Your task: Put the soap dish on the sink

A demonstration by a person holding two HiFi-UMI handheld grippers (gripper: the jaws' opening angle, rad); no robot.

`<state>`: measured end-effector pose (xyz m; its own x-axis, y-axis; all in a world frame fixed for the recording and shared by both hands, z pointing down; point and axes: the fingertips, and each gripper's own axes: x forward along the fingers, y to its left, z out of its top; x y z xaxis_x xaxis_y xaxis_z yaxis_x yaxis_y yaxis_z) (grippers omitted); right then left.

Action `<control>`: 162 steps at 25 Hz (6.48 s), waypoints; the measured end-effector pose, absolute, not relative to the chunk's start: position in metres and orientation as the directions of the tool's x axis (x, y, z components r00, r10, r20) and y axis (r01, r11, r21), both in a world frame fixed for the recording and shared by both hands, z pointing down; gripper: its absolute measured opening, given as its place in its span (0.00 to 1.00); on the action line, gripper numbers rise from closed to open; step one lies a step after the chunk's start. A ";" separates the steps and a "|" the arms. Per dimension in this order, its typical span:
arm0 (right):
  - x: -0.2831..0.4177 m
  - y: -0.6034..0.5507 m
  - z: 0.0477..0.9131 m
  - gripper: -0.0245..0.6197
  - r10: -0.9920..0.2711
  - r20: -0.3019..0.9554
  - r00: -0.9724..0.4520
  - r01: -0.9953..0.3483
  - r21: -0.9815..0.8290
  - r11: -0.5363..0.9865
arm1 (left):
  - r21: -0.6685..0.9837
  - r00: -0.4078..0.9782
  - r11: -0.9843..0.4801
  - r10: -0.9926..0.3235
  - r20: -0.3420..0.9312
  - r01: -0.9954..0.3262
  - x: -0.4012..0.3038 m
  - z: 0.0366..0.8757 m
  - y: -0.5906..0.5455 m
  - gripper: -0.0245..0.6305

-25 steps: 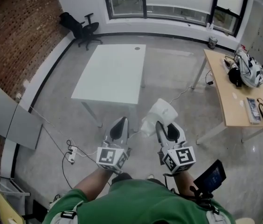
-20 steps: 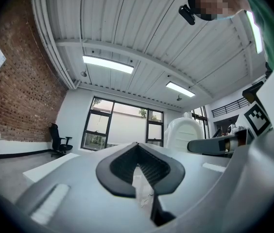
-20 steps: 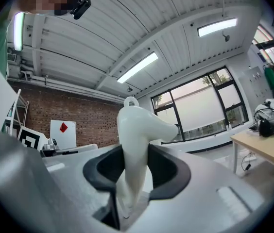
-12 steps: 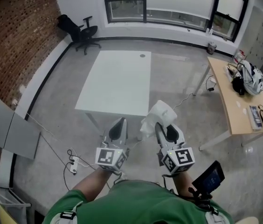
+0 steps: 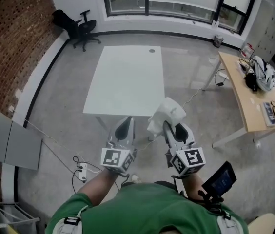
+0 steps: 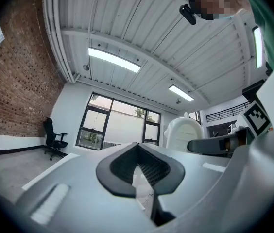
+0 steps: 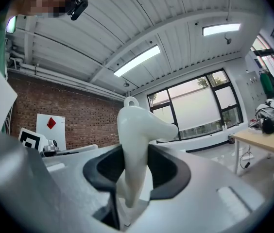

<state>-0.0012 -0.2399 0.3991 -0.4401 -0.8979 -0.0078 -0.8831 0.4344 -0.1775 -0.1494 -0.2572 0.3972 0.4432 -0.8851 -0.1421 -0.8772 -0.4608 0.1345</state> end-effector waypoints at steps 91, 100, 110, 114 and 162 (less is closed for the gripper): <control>-0.109 -0.593 0.456 0.25 -0.874 0.110 -0.474 -0.859 -0.274 0.432 | 0.121 0.450 -0.450 -0.893 -0.026 -0.885 -0.247 0.435 -0.599 0.05; -0.110 -0.614 0.504 0.25 -0.825 0.228 -0.517 -0.837 -0.335 0.432 | 0.117 0.409 -0.398 -0.908 0.093 -0.910 -0.247 0.467 -0.615 0.05; -0.137 -0.639 0.572 0.25 -0.755 0.376 -0.538 -0.830 -0.396 0.394 | 0.121 0.425 -0.408 -0.875 0.230 -0.905 -0.267 0.522 -0.631 0.05; -0.141 -0.648 0.601 0.25 -0.720 0.425 -0.548 -0.825 -0.418 0.381 | 0.121 0.430 -0.413 -0.862 0.270 -0.903 -0.267 0.545 -0.637 0.05; -0.135 -0.694 0.742 0.29 -0.530 0.681 -0.506 -0.861 -0.437 0.261 | 0.163 0.392 -0.356 -0.817 0.423 -0.920 -0.275 0.624 -0.672 0.05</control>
